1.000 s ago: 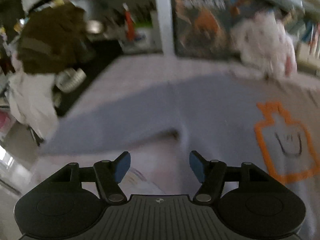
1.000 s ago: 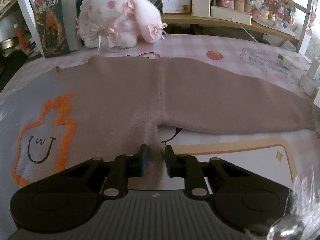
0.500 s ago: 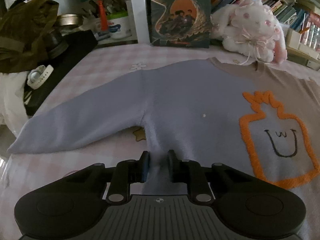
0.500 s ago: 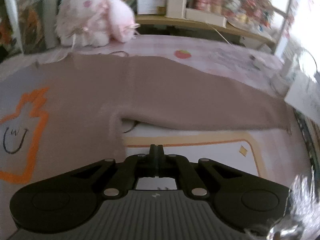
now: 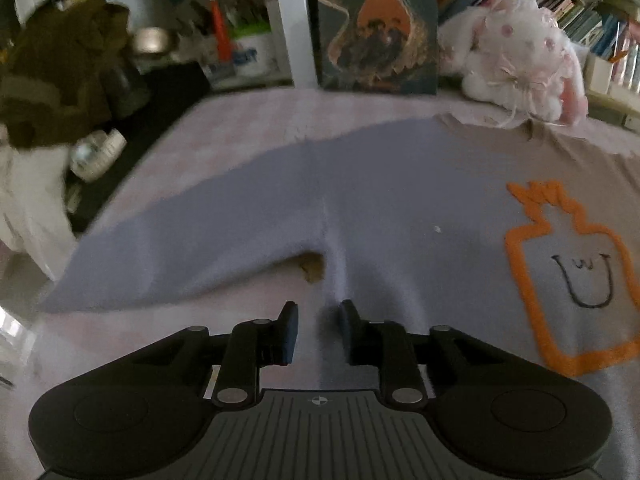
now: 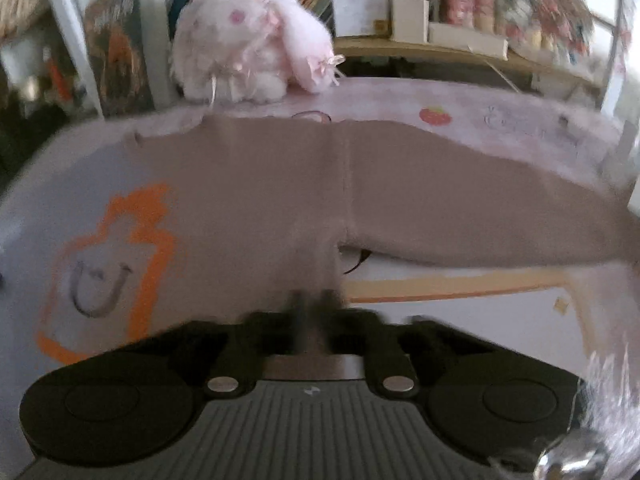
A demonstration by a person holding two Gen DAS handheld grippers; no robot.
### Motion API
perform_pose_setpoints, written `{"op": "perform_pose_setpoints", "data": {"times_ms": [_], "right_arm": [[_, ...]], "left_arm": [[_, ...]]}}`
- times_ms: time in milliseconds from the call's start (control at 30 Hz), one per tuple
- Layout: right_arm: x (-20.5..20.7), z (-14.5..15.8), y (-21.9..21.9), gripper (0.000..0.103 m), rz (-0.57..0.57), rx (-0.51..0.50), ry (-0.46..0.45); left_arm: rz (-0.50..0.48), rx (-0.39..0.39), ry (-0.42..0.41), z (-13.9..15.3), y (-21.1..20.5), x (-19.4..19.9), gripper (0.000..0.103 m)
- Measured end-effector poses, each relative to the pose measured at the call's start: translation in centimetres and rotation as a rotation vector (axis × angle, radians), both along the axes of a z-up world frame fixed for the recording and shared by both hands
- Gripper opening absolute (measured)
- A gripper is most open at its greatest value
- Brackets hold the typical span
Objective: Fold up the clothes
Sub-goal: 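Pinch the sweater hem with both tools and straighten it on the mat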
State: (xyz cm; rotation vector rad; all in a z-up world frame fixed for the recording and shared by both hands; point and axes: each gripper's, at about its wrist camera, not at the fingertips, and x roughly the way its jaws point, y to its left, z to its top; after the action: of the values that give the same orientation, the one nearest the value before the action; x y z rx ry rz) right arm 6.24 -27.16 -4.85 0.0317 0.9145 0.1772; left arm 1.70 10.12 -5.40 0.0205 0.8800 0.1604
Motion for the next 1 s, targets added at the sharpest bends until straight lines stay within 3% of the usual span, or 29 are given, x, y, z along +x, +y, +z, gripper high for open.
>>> {"op": "perform_pose_setpoints", "data": {"times_ms": [233, 333, 400, 433, 467, 600, 633, 667, 767, 867, 1000], "right_arm": [[-2.3, -0.2, -0.2, 0.000, 0.014, -0.034, -0.006], [-2.1, 0.0, -0.5, 0.002, -0.015, -0.003, -0.021], [-2.0, 0.3, -0.6, 0.015, -0.026, 0.002, -0.049], [-1.9, 0.5, -0.7, 0.032, -0.030, 0.002, -0.065], [-1.7, 0.5, -0.7, 0.037, -0.029, -0.005, -0.077], [-0.1, -0.1, -0.7, 0.036, -0.019, -0.018, -0.039], [0.2, -0.4, -0.6, 0.030, -0.022, -0.015, -0.025], [0.4, -0.6, -0.6, 0.018, -0.022, 0.000, -0.025], [0.5, -0.4, -0.5, 0.007, -0.013, 0.005, -0.026], [0.2, -0.3, -0.8, 0.006, -0.041, 0.005, -0.021], [0.1, -0.3, -1.0, 0.006, -0.058, -0.020, -0.025]], "left_arm": [[-0.032, -0.015, -0.007, -0.1, -1.0, 0.8, 0.018], [-0.009, -0.033, -0.010, 0.3, -0.4, 0.8, 0.018], [0.014, -0.029, -0.030, 0.6, 0.0, 0.5, 0.023], [0.027, -0.023, -0.038, 0.7, 0.3, 0.3, 0.023], [0.037, -0.022, -0.040, 0.7, 0.5, 0.1, 0.024], [0.043, -0.035, -0.009, -0.1, 1.2, 0.1, 0.024], [0.040, -0.036, -0.013, -0.2, 1.1, 0.1, 0.023], [0.037, -0.042, -0.017, -0.3, 1.1, 0.1, 0.020], [0.033, -0.068, -0.026, -0.3, 0.7, 0.7, 0.019], [0.030, -0.084, -0.032, -0.4, 0.1, 1.4, 0.018], [-0.007, -0.051, -0.026, -0.4, -0.9, 1.9, 0.018]]}}
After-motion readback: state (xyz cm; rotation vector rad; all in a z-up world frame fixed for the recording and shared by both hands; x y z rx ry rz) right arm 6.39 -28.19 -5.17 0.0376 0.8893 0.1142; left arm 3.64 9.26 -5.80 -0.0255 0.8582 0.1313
